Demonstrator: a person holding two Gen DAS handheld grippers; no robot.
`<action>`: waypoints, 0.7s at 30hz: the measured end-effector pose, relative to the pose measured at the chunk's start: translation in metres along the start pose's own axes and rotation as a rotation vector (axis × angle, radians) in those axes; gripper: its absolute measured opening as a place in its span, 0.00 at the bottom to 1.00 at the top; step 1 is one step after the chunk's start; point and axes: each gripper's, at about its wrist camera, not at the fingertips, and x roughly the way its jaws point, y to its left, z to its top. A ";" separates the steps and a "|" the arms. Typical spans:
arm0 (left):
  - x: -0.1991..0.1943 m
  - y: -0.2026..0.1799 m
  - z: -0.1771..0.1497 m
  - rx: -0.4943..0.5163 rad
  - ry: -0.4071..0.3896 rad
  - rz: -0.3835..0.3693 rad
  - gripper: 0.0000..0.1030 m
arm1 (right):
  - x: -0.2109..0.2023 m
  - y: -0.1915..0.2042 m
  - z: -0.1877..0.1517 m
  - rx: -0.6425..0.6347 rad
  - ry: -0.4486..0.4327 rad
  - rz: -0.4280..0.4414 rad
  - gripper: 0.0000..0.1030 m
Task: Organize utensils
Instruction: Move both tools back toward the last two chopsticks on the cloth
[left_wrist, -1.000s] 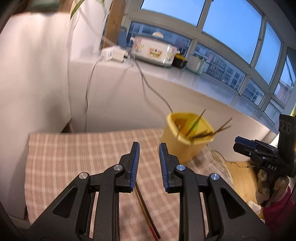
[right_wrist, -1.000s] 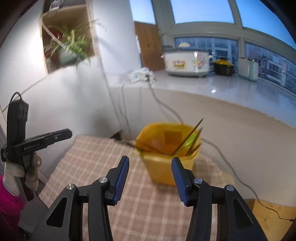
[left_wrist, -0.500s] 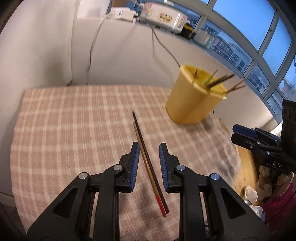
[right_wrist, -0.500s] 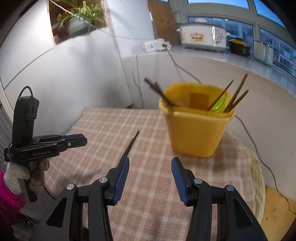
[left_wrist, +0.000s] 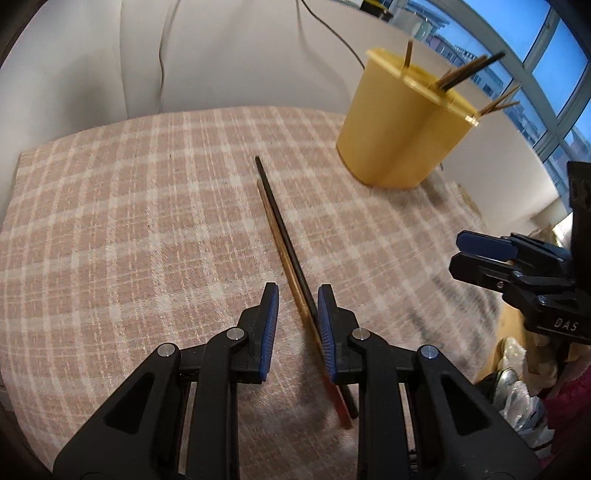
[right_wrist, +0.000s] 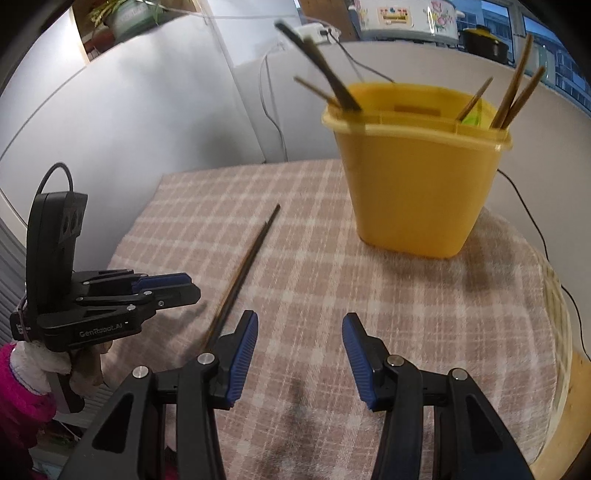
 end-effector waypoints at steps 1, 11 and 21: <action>0.003 0.000 0.001 -0.001 0.005 0.004 0.20 | 0.002 0.000 -0.001 0.000 0.006 -0.001 0.48; 0.035 -0.006 0.004 0.033 0.056 0.047 0.20 | 0.009 0.003 -0.004 -0.009 0.015 0.000 0.48; 0.052 -0.007 0.009 0.054 0.052 0.089 0.20 | 0.013 0.002 -0.003 -0.007 0.021 0.009 0.48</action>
